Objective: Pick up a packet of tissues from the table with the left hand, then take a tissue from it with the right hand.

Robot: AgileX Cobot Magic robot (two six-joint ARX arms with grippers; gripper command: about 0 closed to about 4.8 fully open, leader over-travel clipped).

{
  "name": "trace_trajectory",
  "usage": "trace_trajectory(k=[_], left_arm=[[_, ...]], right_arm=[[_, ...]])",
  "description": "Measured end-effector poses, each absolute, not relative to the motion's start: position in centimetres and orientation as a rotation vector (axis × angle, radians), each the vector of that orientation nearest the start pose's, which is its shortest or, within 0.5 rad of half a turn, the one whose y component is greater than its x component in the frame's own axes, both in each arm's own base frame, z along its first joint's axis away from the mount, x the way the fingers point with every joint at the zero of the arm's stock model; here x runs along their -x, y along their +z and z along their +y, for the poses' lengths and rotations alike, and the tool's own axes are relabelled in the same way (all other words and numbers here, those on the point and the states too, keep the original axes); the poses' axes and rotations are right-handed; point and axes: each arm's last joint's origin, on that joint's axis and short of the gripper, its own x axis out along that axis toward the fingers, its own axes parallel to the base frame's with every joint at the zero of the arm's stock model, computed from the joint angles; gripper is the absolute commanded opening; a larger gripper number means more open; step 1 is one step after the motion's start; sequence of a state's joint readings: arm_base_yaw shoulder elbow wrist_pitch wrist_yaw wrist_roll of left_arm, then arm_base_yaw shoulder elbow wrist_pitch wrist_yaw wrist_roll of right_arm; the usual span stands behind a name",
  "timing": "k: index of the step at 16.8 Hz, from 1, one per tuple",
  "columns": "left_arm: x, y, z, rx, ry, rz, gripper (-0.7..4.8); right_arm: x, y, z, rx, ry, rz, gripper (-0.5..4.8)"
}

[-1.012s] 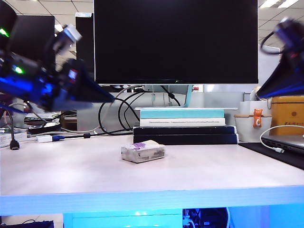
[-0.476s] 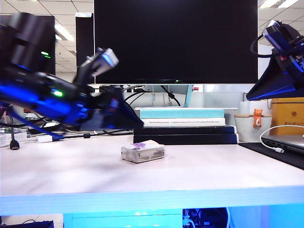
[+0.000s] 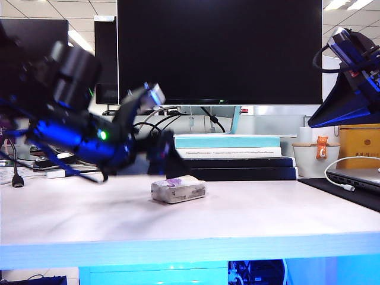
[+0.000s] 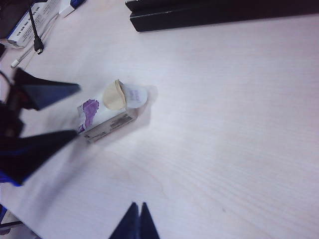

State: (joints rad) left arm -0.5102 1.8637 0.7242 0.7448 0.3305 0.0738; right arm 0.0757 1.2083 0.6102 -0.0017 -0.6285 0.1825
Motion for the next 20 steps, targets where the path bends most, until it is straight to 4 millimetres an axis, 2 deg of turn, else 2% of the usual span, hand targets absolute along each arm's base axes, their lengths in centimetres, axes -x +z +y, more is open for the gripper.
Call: trace_trajectory(k=[9,12,14,15,17,18,20], left_arm=[[-29.6,10.1,-17.8,-0.093,-0.847,0.464,4.79],[-29.6,10.0,-17.8,-0.09,-0.846,0.461,4.79],[-29.7,9.9,-17.8,-0.089,-0.846,0.452,4.31],[-29.7,9.9,-17.8,-0.089,-0.846,0.451,3.54],[-29.7,9.8,-17.8,-0.09,-0.842,0.453,2.35],[-29.7,9.7,-17.8,-0.09,-0.841,0.452,2.05],[-29.7,9.7,-17.9,-0.086,-0.845,0.452,2.05]], right_arm=[[-23.6,21.0,3.5,-0.317,0.631,0.644,-0.05],[-23.6,21.0,3.5,-0.312,0.629,0.643,-0.05],[-23.6,21.0,3.5,-0.309,0.629,0.641,-0.05],[-23.6,21.1,3.5,-0.308,0.629,0.641,-0.05],[-23.7,21.0,3.5,-0.305,0.63,0.639,-0.05],[-23.7,20.9,3.5,-0.305,0.631,0.641,-0.05],[-23.7,20.8,3.5,-0.305,0.63,0.645,-0.05]])
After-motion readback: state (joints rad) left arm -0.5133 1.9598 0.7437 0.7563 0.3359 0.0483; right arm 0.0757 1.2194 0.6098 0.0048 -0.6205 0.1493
